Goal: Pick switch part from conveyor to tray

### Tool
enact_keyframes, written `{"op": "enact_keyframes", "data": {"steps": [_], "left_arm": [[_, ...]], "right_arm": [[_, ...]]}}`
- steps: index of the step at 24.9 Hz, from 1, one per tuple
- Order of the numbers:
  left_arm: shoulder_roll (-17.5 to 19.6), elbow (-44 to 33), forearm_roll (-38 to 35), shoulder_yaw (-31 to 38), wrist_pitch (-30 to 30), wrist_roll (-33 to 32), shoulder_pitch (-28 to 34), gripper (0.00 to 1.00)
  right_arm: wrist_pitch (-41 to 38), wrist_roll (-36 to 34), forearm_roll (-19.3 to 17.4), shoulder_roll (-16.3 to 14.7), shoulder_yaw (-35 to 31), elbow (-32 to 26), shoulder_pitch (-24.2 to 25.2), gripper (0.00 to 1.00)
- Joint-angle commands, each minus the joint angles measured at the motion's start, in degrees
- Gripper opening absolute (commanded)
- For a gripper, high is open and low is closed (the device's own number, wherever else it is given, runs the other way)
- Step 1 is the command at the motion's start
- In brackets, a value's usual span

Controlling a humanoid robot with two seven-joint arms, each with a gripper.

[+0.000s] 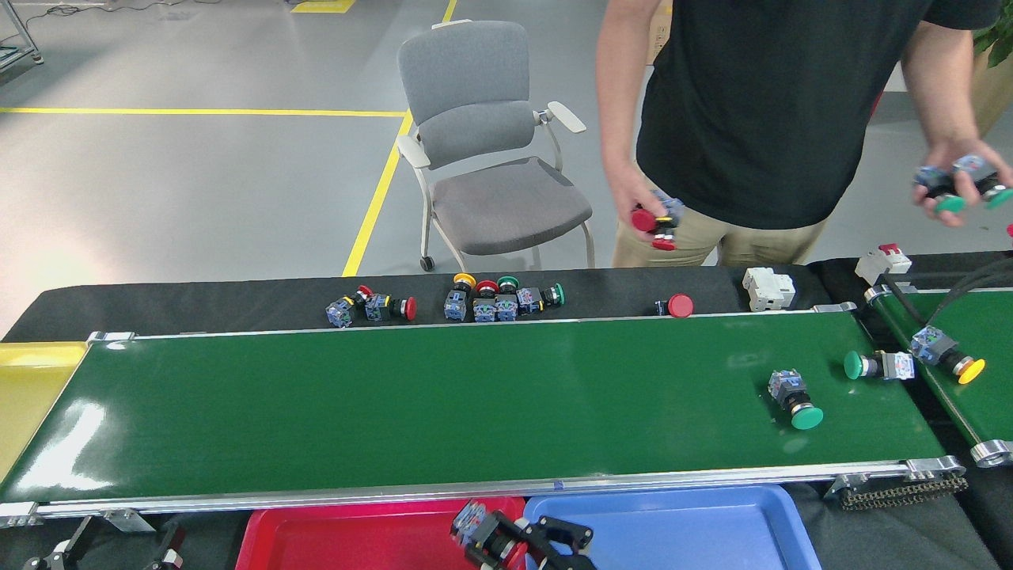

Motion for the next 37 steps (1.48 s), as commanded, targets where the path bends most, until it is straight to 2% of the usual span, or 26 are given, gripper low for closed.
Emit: {"op": "enact_keyframes", "data": {"steps": [1, 3, 6, 7, 8, 10, 11, 13, 16, 19, 22, 24, 27, 30, 33, 37], "left_arm": [[0.9, -0.3, 0.0, 0.2, -0.1, 0.3, 0.0, 1.0], [0.9, 0.0, 0.0, 0.3, -0.1, 0.3, 0.1, 1.0], [0.9, 0.0, 0.1, 0.4, -0.2, 0.3, -0.1, 1.0], [0.9, 0.0, 0.2, 0.4, -0.1, 0.3, -0.1, 1.0], [0.9, -0.1, 0.2, 0.3, -0.1, 0.3, -0.1, 1.0], [1.1, -0.1, 0.2, 0.2, -0.2, 0.3, 0.0, 1.0], [1.2, 0.0, 0.2, 0.4, -0.2, 0.3, 0.1, 1.0], [1.2, 0.3, 0.2, 0.6, -0.1, 0.3, 0.1, 1.0], [1.2, 0.2, 0.2, 0.5, -0.2, 0.3, 0.2, 1.0], [1.2, 0.2, 0.2, 0.5, -0.2, 0.3, 0.5, 1.0], [1.1, 0.0, 0.2, 0.3, -0.2, 0.3, 0.7, 1.0], [1.1, 0.0, 0.2, 0.0, -0.2, 0.3, 0.7, 1.0], [1.2, 0.1, 0.1, -0.2, -0.2, 0.3, 0.7, 1.0], [1.3, 0.1, 0.1, -0.2, -0.3, 0.3, 0.4, 1.0], [1.3, 0.1, 0.1, -0.2, -0.3, 0.3, 0.3, 1.0], [1.3, 0.2, 0.0, -0.2, -0.3, 0.3, 0.2, 1.0]], "right_arm": [[0.3, 0.0, 0.2, 0.8, -0.1, -1.5, -1.5, 1.0], [0.4, -0.1, -0.2, 0.5, -1.5, -3.6, -2.9, 1.0], [0.6, 0.0, -0.2, 1.5, -10.2, -7.0, -3.6, 1.0], [2.2, 0.0, -0.2, 2.9, -13.6, -7.3, -3.9, 1.0], [5.4, 0.0, -0.2, 4.2, -15.8, -7.3, -4.2, 1.0], [14.7, -0.3, 0.3, 4.1, -17.1, -7.4, -4.3, 1.0], [19.1, -0.4, 0.4, 3.6, -17.1, -7.6, -4.1, 1.0], [29.0, -2.2, 0.4, 0.6, -17.1, -8.4, -3.3, 1.0], [35.4, -5.5, 0.3, -2.9, -17.1, -10.6, 1.8, 1.0], [36.5, -6.7, 0.4, -4.0, -17.5, -13.5, 9.7, 1.0], [36.7, -9.1, 0.4, -4.2, -17.5, -13.5, 13.2, 1.0], [36.7, -9.3, 0.4, -4.3, -17.6, -13.5, 13.6, 1.0], [37.9, -8.4, 0.5, -3.9, -17.5, -13.4, 11.3, 1.0], [41.6, -2.7, 2.2, -4.3, -17.4, -12.0, 5.9, 1.0], [43.3, 2.4, 4.3, -4.1, -17.1, -6.4, -1.5, 1.0], [43.3, 3.1, 4.3, -2.6, -14.7, 4.2, -9.8, 1.0]]}}
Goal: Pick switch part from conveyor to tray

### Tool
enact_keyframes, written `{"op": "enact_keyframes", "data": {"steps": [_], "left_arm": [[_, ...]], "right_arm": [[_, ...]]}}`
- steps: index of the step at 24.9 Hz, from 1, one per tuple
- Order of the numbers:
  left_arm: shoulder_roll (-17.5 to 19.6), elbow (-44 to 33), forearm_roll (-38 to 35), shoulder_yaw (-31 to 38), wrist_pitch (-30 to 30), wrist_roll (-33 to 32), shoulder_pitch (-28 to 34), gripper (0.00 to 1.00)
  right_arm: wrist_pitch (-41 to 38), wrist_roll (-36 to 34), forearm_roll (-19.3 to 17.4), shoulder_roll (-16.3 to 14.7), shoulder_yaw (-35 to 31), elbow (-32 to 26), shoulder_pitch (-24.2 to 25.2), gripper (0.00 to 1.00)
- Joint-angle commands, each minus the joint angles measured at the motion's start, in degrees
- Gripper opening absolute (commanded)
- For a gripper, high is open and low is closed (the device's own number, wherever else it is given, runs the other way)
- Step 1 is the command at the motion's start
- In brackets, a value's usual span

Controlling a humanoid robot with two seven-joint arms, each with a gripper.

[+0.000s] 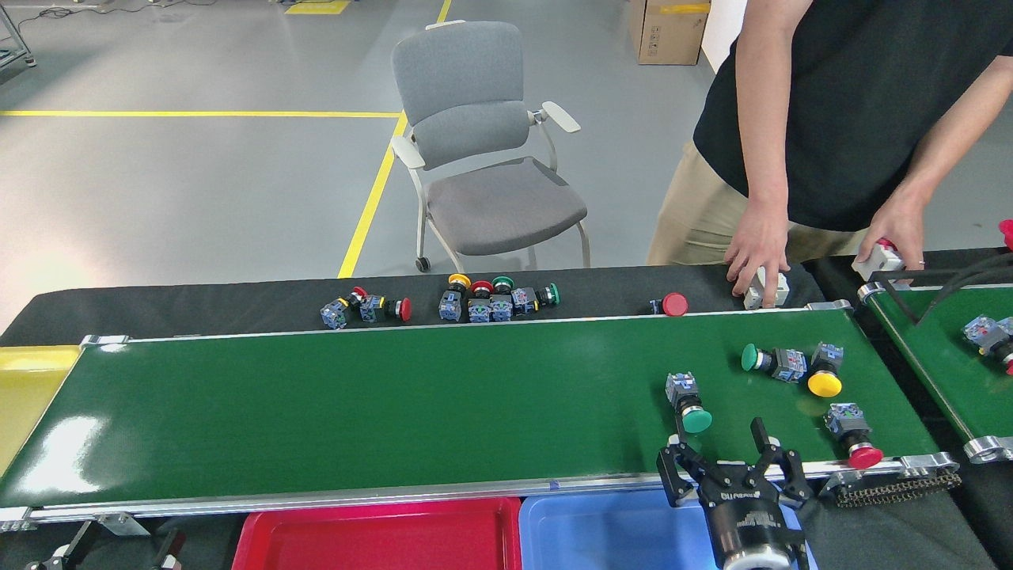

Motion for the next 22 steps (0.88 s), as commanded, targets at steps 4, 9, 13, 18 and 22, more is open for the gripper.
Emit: {"op": "enact_keyframes", "data": {"steps": [4, 9, 13, 18, 22], "left_arm": [[0.8, -0.5, 0.0, 0.1, -0.1, 0.5, -0.4, 1.0], [0.8, -0.5, 0.0, 0.2, -0.1, 0.5, -0.1, 1.0], [0.8, -0.5, 0.1, 0.2, -0.1, 0.5, -0.1, 1.0], [0.8, -0.5, 0.1, 0.2, -0.1, 0.5, -0.1, 1.0], [0.8, -0.4, 0.1, 0.3, -0.1, 0.5, -0.2, 1.0]], "right_arm": [[0.4, 0.5, 0.0, 3.2, 2.4, 9.5, -8.1, 0.97], [-0.7, 2.5, -0.4, 3.9, 3.4, 11.0, -9.8, 0.4], [-4.5, 7.7, -0.7, 3.9, 3.6, 11.0, -9.4, 0.13], [-5.3, 7.8, -1.3, 4.1, 3.6, 8.7, -9.4, 0.12], [-8.2, 7.9, -1.9, 4.1, 3.6, 2.3, -7.1, 0.1]]}}
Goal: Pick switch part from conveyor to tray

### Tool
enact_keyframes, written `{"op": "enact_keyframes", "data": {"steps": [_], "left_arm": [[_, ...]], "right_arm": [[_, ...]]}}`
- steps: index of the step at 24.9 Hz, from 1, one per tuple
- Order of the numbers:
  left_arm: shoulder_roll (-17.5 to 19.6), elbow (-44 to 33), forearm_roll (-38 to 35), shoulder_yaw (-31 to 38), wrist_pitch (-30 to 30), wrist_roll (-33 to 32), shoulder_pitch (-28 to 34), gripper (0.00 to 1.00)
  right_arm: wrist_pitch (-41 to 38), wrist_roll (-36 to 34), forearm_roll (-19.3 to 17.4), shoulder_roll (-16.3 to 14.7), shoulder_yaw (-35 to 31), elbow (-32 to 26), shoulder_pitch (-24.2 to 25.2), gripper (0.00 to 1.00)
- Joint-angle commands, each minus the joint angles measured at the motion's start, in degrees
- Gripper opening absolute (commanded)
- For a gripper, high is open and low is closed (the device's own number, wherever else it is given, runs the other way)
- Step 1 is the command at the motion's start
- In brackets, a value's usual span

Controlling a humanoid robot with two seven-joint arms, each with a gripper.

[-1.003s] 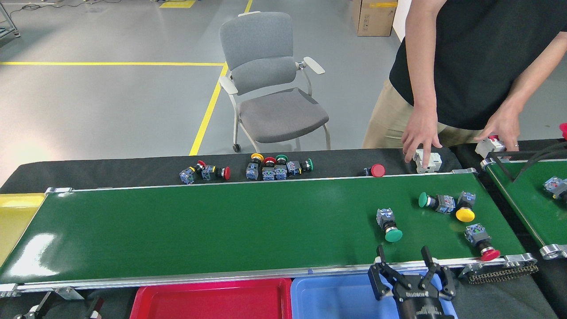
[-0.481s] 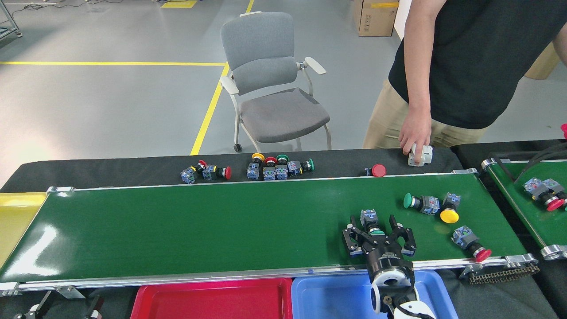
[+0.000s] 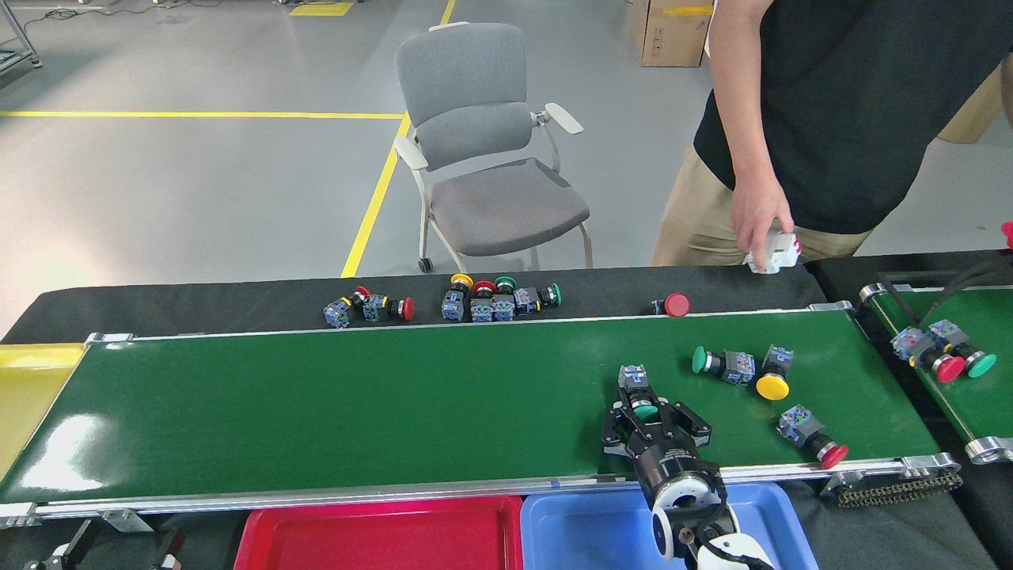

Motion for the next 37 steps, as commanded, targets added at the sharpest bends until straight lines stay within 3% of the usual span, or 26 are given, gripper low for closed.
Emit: {"op": "enact_keyframes", "data": {"steps": [1, 6, 9, 11, 12, 13, 14, 15, 16, 24, 29, 33, 37], "left_arm": [[0.6, -0.4, 0.1, 0.3, -0.1, 0.5, -0.2, 1.0], [0.6, -0.5, 0.1, 0.3, -0.1, 0.5, -0.2, 1.0], [0.6, -0.5, 0.1, 0.2, -0.1, 0.5, -0.6, 1.0], [1.1, -0.6, 0.1, 0.2, -0.1, 0.5, -0.6, 1.0], [1.4, -0.5, 0.1, 0.2, -0.1, 0.5, -0.7, 1.0], [1.4, -0.5, 0.2, 0.2, -0.1, 0.5, -0.7, 1.0], [1.4, -0.5, 0.2, 0.2, -0.1, 0.5, -0.7, 1.0], [1.4, -0.5, 0.2, 0.2, -0.1, 0.5, -0.7, 1.0], [1.4, -0.6, 0.2, 0.2, -0.1, 0.5, -0.7, 1.0], [1.3, -0.5, 0.2, 0.3, -0.1, 0.5, -0.6, 1.0], [0.7, -0.6, 0.6, 0.6, -0.1, 0.5, -0.5, 1.0], [-0.3, -0.5, 0.7, 1.3, 1.0, 0.4, -0.4, 1.0], [-1.5, -0.8, 0.7, 1.3, 4.8, 0.4, -0.2, 1.0]], "right_arm": [[-3.4, 0.0, -0.2, 0.0, 0.0, -5.0, 1.4, 0.1], [-16.1, -0.4, -0.2, 0.2, 4.0, -15.8, 9.2, 0.11], [-25.6, -1.6, -0.2, 0.5, 9.2, -16.3, 11.3, 0.11], [-27.6, -1.5, -0.1, 0.2, 13.3, -15.8, 12.1, 0.16], [-27.4, -1.1, 0.0, 0.3, 15.0, -14.9, 12.2, 0.23], [-26.7, -1.0, 0.1, 0.7, 16.3, -13.6, 12.3, 0.36], [-25.2, -0.7, 0.1, 1.1, 17.1, -12.6, 12.3, 0.6], [-22.9, -0.7, 0.0, 1.4, 17.5, -12.2, 12.4, 0.96], [-21.4, -0.6, -0.1, 1.8, 17.6, -12.1, 12.4, 0.98], [-19.3, -0.9, -0.2, 2.3, 16.5, -16.2, 12.1, 0.98], [-8.7, -4.6, 0.0, 2.8, 6.9, -19.2, 11.9, 0.98], [6.3, -10.1, 0.2, -0.7, 5.4, -19.4, 13.5, 0.98], [8.2, -14.6, 0.2, -4.7, 5.5, -20.4, 19.5, 0.99]]}}
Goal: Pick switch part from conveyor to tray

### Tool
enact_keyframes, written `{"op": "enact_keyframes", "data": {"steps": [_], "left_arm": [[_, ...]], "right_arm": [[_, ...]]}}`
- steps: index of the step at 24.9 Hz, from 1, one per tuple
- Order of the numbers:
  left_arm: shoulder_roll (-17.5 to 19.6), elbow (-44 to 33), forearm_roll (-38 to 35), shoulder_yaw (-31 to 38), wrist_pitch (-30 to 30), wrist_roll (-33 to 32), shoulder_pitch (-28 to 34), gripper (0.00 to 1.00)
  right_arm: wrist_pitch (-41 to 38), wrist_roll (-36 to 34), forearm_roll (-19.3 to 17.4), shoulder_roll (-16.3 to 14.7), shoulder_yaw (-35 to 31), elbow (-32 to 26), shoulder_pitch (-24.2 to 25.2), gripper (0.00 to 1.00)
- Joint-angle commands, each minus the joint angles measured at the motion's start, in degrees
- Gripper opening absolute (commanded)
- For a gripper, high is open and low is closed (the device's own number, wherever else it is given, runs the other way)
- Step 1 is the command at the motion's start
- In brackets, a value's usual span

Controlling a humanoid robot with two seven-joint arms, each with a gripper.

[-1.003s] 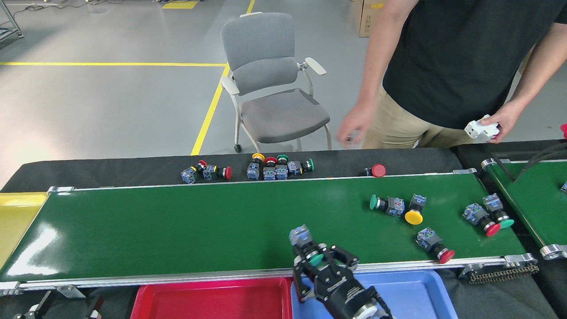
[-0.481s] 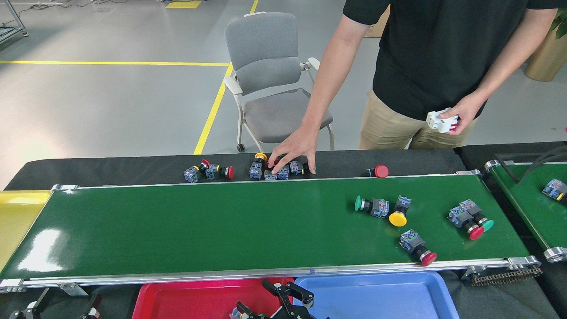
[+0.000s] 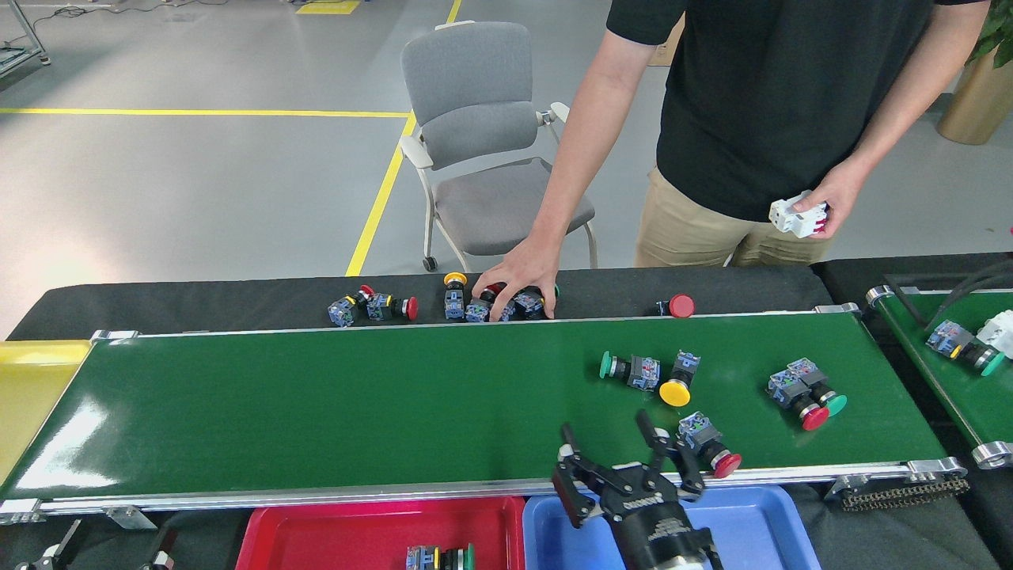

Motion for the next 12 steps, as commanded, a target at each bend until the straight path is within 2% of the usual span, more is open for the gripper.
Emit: {"op": "enact_keyframes", "data": {"steps": [1, 3, 6, 12], "left_arm": [[0.2, -0.8, 0.4, 0.3, 1.9, 0.3, -0.1, 1.0], [0.2, -0.9, 0.4, 0.3, 1.7, 0.3, 0.0, 1.0], [0.2, -0.9, 0.4, 0.3, 1.6, 0.2, 0.1, 1.0], [0.0, -1.0, 0.5, 0.2, 1.8, 0.2, 0.0, 1.0]], "right_arm": [[1.5, -3.7, 0.2, -1.4, 0.0, -1.0, 2.1, 0.99], [0.1, -5.8, 0.1, -2.9, 0.0, -1.0, 5.1, 0.99], [-1.2, -6.2, 0.1, -3.5, 0.0, -1.0, 6.8, 0.99], [-0.6, -4.5, 0.0, -2.9, -0.2, -1.0, 4.7, 0.99]]}}
